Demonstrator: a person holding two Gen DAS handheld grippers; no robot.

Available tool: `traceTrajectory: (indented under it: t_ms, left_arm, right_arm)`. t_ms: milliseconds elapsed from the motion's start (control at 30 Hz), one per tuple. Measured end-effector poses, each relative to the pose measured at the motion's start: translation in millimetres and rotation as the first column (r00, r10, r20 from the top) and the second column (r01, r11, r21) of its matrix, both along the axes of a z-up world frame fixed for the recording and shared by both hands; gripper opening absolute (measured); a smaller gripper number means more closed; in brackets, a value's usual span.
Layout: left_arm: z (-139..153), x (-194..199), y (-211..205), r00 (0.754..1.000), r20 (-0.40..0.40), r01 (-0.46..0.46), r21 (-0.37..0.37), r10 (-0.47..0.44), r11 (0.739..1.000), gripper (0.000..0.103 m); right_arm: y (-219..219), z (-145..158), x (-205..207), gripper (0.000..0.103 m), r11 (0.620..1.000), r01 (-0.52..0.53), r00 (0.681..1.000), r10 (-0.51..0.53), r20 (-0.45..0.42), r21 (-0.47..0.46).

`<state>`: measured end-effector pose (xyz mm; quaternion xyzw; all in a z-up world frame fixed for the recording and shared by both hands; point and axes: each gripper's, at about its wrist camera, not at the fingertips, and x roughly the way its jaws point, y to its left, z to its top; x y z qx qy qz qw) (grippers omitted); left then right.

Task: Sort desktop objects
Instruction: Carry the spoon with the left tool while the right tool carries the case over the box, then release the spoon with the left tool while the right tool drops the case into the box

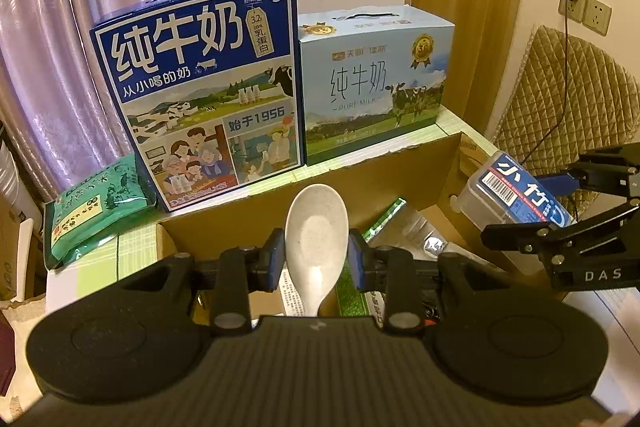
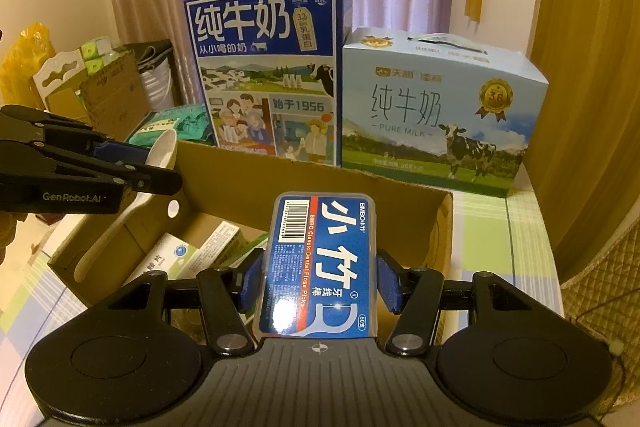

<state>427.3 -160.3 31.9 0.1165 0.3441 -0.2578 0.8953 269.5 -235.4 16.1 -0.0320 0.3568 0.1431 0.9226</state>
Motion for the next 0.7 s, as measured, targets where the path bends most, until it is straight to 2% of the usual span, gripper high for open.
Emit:
traceTrajectory:
  t_ms: [367, 467, 700]
  left_arm:
    - [-2, 6, 0, 1.0, 0.005, -0.014, -0.01, 0.014, 1.0, 0.028]
    - [-5, 8, 3, 1.0, -0.007, -0.027, -0.009, 0.027, 1.0, 0.034]
    - [-8, 4, 18, 0.998, -0.013, -0.058, -0.018, 0.058, 0.998, 0.036]
  right_arm:
    - [6, -1, 3, 0.055, 1.0, -0.001, 1.0, 0.001, -0.003, -0.001]
    - [7, -3, 4, 0.055, 1.0, -0.002, 1.0, 0.002, -0.005, 0.0]
    - [6, -6, 5, 0.055, 1.0, 0.01, 1.0, -0.01, -0.017, 0.021]
